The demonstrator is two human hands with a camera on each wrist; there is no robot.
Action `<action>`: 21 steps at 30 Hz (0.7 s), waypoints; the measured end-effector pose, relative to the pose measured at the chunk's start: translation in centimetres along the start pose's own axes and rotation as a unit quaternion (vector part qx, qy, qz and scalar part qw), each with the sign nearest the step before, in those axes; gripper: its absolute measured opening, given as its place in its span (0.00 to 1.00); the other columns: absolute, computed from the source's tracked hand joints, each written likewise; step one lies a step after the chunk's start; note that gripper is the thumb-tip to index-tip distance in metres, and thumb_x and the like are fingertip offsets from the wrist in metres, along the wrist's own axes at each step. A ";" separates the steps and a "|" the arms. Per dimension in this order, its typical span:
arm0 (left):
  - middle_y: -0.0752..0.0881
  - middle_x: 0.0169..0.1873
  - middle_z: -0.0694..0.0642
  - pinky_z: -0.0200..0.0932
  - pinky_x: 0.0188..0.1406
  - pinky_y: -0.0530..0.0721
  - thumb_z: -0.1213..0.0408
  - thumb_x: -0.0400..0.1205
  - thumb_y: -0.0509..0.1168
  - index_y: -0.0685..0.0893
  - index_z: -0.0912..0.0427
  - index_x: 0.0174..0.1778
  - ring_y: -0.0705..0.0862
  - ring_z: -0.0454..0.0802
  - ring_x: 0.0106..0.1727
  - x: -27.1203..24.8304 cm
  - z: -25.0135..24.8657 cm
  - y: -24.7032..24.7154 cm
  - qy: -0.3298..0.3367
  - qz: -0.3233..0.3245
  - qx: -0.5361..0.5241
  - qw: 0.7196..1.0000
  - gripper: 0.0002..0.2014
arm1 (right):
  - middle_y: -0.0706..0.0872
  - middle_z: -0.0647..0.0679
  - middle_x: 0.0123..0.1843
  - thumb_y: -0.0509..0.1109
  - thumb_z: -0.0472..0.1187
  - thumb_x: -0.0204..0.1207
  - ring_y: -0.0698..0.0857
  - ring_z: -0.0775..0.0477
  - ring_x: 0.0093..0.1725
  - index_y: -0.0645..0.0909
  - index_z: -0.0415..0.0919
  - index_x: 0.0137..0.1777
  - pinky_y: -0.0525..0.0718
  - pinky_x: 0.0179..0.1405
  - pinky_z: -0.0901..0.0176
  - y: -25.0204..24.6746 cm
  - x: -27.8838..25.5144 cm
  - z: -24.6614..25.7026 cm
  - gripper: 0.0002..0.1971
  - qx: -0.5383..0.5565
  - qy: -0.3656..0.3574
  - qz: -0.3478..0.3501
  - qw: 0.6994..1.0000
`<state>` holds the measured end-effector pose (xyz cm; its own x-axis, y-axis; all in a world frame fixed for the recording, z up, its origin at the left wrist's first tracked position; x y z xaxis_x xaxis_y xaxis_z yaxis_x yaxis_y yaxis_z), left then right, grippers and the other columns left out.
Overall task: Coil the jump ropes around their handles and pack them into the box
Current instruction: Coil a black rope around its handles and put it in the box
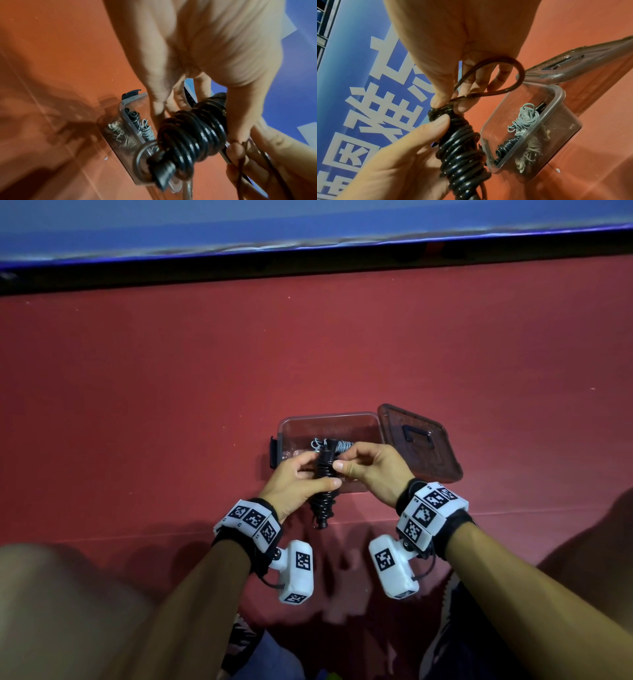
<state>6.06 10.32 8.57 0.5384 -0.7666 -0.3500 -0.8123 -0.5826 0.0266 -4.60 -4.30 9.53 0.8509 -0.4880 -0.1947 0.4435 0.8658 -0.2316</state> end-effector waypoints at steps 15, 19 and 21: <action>0.89 0.60 0.64 0.60 0.61 0.86 0.79 0.86 0.61 0.78 0.65 0.71 0.88 0.56 0.57 0.7 0.1 0.0 -0.042 -0.035 -0.049 0.997 0.18 | 0.84 0.39 0.34 0.72 0.30 0.80 0.83 0.47 0.35 0.76 0.38 0.41 0.83 0.40 0.60 0.2 0.0 0.1 0.09 0.007 -0.022 0.019 1.000; 0.88 0.54 0.62 0.52 0.53 0.86 0.82 0.86 0.58 0.78 0.67 0.69 0.88 0.54 0.52 0.8 0.1 -0.1 -0.038 -0.038 -0.067 0.996 0.18 | 0.84 0.47 0.36 0.69 0.27 0.80 0.81 0.59 0.33 0.78 0.42 0.39 0.78 0.35 0.73 -0.1 0.0 0.5 0.11 -0.027 -0.006 0.030 0.999; 0.89 0.53 0.61 0.50 0.52 0.86 0.82 0.86 0.58 0.80 0.65 0.67 0.88 0.54 0.52 0.7 0.1 -0.2 -0.035 -0.039 -0.070 0.996 0.17 | 0.84 0.48 0.37 0.74 0.31 0.78 0.81 0.56 0.37 0.80 0.43 0.41 0.79 0.40 0.68 -0.2 0.2 0.3 0.08 -0.046 -0.001 0.017 0.999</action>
<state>6.59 9.89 8.25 0.5772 -0.6995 -0.4213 -0.7269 -0.6752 0.1252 -4.46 -4.52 9.88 0.8655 -0.4584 -0.2020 0.3871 0.8679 -0.3112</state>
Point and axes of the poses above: each hand's wrist, its own x-axis towards the middle knuckle, its own y-axis out of the palm, z = x × y, the point moved 1 cm from there along x, towards the middle knuckle
